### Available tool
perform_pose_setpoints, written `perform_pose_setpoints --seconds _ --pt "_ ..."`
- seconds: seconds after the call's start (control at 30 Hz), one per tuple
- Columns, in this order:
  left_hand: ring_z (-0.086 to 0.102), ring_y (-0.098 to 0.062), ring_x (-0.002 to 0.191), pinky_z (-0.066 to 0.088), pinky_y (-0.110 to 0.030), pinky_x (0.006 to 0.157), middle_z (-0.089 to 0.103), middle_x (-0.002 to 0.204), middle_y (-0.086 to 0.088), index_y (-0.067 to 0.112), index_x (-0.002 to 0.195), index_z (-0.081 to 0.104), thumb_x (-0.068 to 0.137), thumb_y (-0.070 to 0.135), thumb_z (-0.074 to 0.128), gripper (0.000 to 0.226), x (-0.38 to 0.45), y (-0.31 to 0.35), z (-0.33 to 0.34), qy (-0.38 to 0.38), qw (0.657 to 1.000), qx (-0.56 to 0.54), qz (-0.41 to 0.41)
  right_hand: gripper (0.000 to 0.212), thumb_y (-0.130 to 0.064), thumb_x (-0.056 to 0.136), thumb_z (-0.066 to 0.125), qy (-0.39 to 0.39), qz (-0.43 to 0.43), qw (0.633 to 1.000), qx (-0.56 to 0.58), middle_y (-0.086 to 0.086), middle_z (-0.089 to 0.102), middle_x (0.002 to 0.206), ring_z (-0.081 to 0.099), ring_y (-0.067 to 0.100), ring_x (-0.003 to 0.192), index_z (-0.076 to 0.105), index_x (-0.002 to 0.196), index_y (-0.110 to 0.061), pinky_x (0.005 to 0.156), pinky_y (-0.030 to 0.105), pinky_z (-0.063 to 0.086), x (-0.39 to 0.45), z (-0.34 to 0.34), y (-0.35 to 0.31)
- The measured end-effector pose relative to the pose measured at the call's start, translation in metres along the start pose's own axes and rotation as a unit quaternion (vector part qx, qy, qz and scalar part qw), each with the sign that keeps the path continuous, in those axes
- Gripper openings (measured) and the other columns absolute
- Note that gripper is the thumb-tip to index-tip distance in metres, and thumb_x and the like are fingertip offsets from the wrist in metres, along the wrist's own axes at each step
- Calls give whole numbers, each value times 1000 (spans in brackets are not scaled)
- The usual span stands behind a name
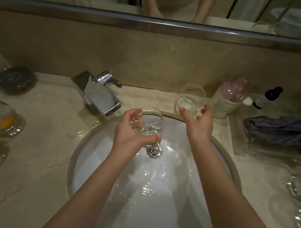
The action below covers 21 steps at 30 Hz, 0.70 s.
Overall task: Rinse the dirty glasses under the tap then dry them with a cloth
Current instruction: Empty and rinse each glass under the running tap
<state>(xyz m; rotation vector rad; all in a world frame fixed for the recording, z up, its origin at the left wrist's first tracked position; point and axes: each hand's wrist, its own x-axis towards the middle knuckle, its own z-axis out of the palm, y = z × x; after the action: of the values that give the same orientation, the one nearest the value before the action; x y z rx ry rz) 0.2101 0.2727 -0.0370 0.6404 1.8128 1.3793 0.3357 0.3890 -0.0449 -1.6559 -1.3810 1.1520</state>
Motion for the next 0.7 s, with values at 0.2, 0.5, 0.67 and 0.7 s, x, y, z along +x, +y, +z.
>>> perform_pose_setpoints --seconds 0.2,0.5,0.67,0.7 --pt "61 -2 99 50 -16 78 57 117 6 36 115 51 40 13 95 90 13 -5 8 11 999 8 36 90 -29 74 83 -11 -29 999 -14 12 45 145 45 28 132 32 145 -9 108 40 37 31 12 -4" --pt "60 -4 98 51 -24 85 55 110 11 32 117 50 37 20 88 89 13 -1 10 12 999 10 49 78 -25 69 86 23 -31 999 -1 8 53 132 52 26 121 44 133 -12 102 38 40 21 4 -2" --pt "60 -3 105 49 -16 82 56 114 10 34 119 49 40 22 87 89 -5 5 5 -23 998 24 53 80 -22 68 87 37 -10 999 34 6 54 133 51 21 122 45 135 -13 103 34 40 -21 -21 3" --pt "60 -3 106 49 -18 84 56 115 11 35 118 50 40 21 87 88 -11 6 4 -32 997 25 58 80 -22 67 87 40 -9 998 39 5 54 133 52 20 122 46 135 -14 102 33 40 -32 -28 4"
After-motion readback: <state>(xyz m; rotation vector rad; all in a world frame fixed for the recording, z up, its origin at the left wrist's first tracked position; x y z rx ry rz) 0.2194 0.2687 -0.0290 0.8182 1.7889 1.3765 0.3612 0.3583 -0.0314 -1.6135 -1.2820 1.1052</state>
